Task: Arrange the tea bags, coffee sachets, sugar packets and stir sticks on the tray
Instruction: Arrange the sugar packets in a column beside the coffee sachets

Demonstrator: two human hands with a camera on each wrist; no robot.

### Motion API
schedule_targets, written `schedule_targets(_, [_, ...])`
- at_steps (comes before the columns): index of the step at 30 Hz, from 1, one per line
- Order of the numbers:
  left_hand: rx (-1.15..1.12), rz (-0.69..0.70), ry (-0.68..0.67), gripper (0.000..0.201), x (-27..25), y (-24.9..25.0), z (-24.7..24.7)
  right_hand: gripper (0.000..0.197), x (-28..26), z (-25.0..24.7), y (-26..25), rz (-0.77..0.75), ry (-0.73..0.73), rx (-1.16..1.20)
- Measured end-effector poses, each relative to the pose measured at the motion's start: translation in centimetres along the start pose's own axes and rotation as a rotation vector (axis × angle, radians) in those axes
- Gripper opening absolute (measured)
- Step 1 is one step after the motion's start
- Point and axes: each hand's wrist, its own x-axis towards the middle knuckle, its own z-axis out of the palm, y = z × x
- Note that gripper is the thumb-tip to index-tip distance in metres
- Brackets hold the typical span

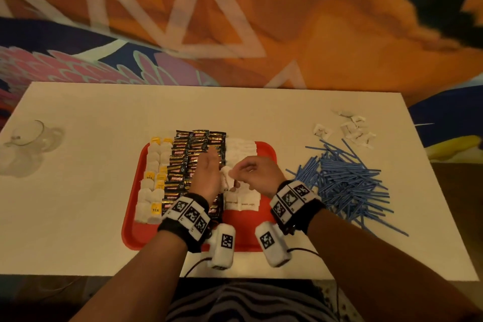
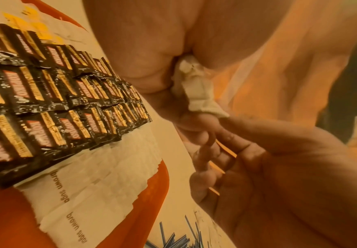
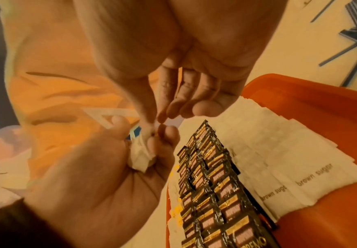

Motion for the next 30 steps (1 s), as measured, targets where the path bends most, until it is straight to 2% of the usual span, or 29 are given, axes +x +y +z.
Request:
schedule_targets(3, [0.004,0.011,-0.008,0.036,-0.2,0.9,0.5,0.015,0.1,-0.4,-0.3,-0.009,-0.008,-0.018])
schedule_targets(6, [0.043,0.008,0.001,0.051,0.2,1.0,0.8,0.014,0.1,-0.7,-0.9,-0.043,-0.028,-0.016])
schedule_targets(8, [-0.059,-0.029,-0.062,0.065,0.4,1.0,0.8,0.013,0.3,-1.0,-1.2,-0.034,0.002,0.015])
schedule_targets(10, [-0.147,-0.038,-0.167,0.050,0.1,1.1,0.6,0.014,0.5,-1.5,-1.5,-0.024,0.054,0.050])
schedule_targets(12, [-0.051,0.055,-0.212,0.034,0.0,1.1,0.3,0.015,0.9,-2.0,-1.6,-0.034,0.114,0.028])
schedule_targets(14, [0.042,0.145,-0.182,0.031,-0.1,0.9,0.1,0.015,1.0,-2.3,-1.6,-0.059,0.184,0.029])
schedule_targets(17, [-0.003,0.103,-0.114,0.034,0.1,0.8,0.4,0.012,0.7,-2.0,-1.4,-0.056,0.307,0.147])
schedule_targets(19, [-0.078,0.042,-0.055,0.037,0.5,0.7,0.6,0.026,0.2,-1.7,-1.5,-0.005,0.270,0.245])
schedule_targets(21, [-0.122,0.022,-0.021,0.043,0.7,0.9,0.8,0.034,0.0,-1.4,-1.4,0.030,0.156,0.296])
schedule_targets(24, [-0.135,0.021,-0.002,0.043,0.9,1.0,0.8,0.027,0.2,-1.4,-1.1,0.059,0.102,0.360])
schedule_targets(27, [-0.179,0.016,-0.014,0.034,0.8,0.8,0.7,0.008,0.2,-1.8,-1.7,0.127,0.052,0.479])
schedule_targets(30, [-0.196,0.015,-0.068,0.024,0.7,0.5,0.8,0.015,0.4,-1.9,-1.9,0.193,0.067,0.584])
